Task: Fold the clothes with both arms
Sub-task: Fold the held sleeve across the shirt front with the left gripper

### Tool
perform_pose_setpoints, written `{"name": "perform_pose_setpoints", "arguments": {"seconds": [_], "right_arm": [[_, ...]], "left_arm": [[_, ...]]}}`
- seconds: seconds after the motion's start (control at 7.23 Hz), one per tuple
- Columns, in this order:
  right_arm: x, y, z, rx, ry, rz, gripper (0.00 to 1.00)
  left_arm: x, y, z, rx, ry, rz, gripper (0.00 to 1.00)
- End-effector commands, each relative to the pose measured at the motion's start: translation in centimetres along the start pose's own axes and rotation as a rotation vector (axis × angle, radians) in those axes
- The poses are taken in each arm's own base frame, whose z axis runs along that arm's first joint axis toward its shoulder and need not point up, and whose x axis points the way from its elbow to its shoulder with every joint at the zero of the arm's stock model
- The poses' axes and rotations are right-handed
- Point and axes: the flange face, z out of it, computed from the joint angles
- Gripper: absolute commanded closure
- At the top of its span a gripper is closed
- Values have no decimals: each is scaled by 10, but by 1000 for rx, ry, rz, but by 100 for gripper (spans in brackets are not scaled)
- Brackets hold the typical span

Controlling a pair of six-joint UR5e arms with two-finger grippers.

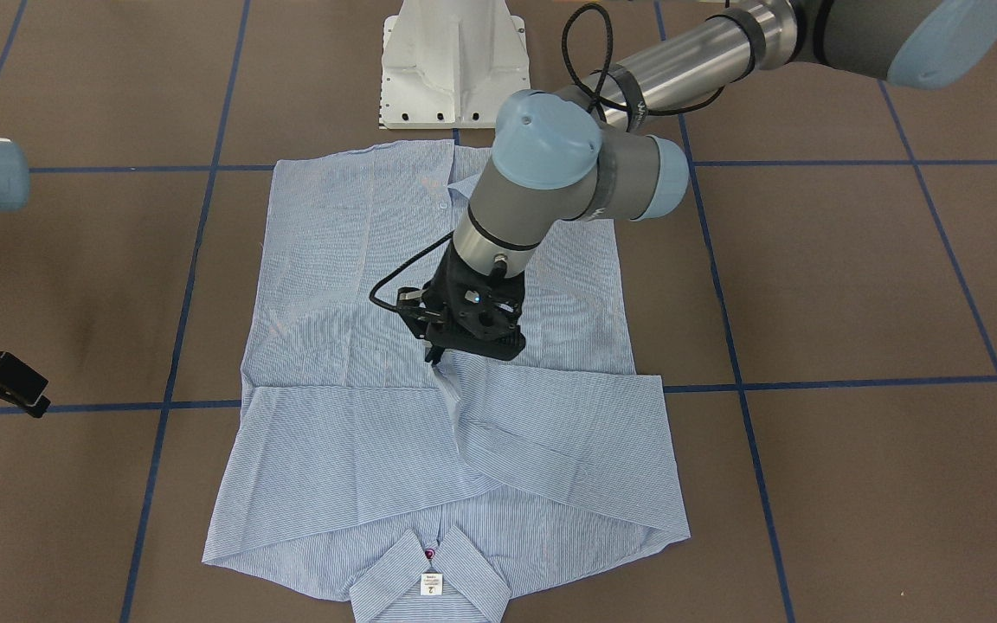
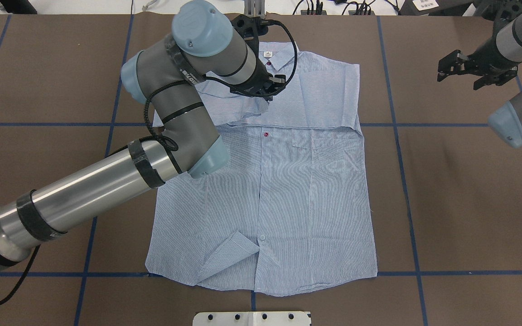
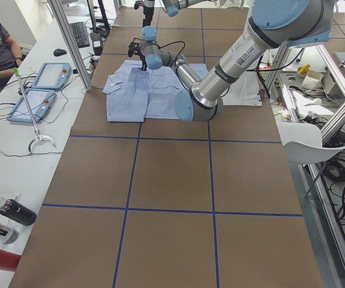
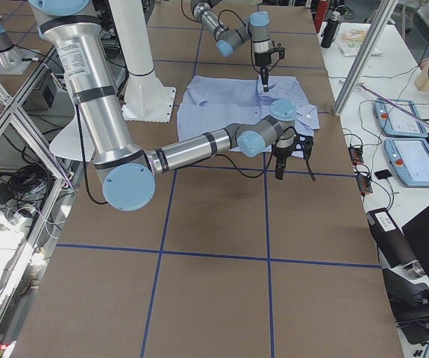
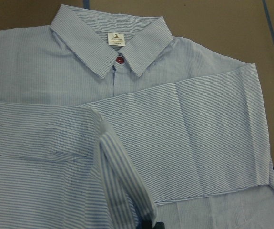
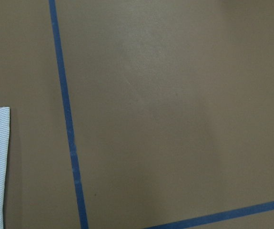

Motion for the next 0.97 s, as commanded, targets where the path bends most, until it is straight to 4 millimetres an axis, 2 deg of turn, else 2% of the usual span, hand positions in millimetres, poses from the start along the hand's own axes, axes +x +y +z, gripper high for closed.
{"name": "perform_pose_setpoints", "arguments": {"seconds": [0.0, 0.55, 0.83], "right_arm": [[-1, -1, -2, 4, -4, -2, 0], [-2, -1, -3, 4, -5, 2, 0], [-2, -1, -3, 6, -4, 2, 0]], "left_arm": [[27, 19, 16, 19, -6, 4, 100], [57, 44, 27, 9, 8, 26, 100], [62, 54, 32, -1, 10, 33, 100]]}}
